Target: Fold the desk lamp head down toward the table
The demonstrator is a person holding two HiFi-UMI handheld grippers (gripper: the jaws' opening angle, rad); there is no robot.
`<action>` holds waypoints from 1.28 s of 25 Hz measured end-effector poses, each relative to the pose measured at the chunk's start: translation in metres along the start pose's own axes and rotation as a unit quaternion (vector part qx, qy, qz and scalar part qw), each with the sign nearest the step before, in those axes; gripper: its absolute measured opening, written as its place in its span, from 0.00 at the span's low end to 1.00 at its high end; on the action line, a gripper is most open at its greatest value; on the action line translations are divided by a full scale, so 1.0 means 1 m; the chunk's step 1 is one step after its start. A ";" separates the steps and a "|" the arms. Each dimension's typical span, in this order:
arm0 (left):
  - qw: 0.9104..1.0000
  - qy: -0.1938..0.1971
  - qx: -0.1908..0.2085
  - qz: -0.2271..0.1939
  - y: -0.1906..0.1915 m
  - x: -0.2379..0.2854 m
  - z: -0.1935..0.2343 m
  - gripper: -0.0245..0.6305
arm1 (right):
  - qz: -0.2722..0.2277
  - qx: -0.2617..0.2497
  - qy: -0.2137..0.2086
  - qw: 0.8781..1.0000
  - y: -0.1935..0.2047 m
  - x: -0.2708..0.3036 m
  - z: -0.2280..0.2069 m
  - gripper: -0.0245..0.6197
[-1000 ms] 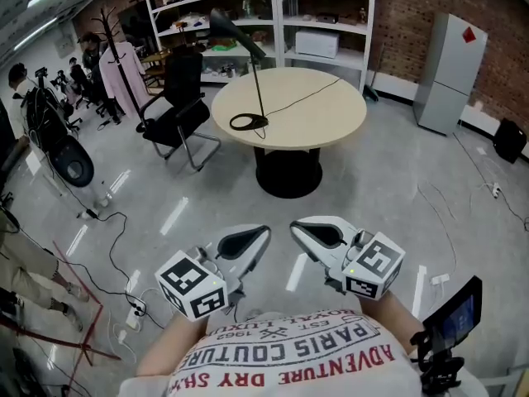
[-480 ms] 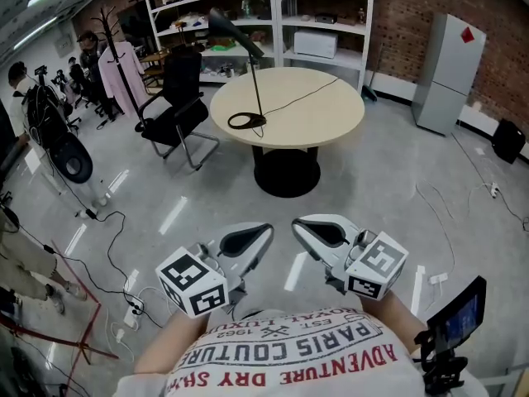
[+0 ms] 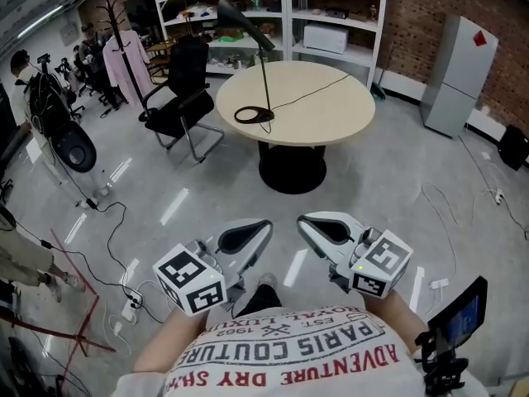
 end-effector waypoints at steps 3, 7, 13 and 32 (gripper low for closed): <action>1.000 0.004 -0.013 0.000 0.010 0.009 0.020 0.04 | 0.010 0.008 0.001 1.000 0.012 0.012 -0.014 0.05; 1.000 0.011 -0.024 0.006 0.017 0.027 0.053 0.04 | 0.017 0.018 0.007 1.000 0.022 0.031 -0.042 0.05; 0.999 0.024 -0.031 0.012 0.013 0.062 0.128 0.04 | 0.019 0.028 0.027 0.999 0.031 0.076 -0.106 0.05; 0.999 0.037 -0.026 0.002 -0.049 0.167 0.427 0.04 | 0.014 0.017 0.076 0.997 0.027 0.272 -0.329 0.05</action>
Point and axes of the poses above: the fingertips, and each gripper's own axes: x forward along the fingers, z to its left, y out of its underside, the point moved 7 cm from there along -x, backward along the fingers, and after that the axes turned 1 degree about -z, right-handed, at the moved point
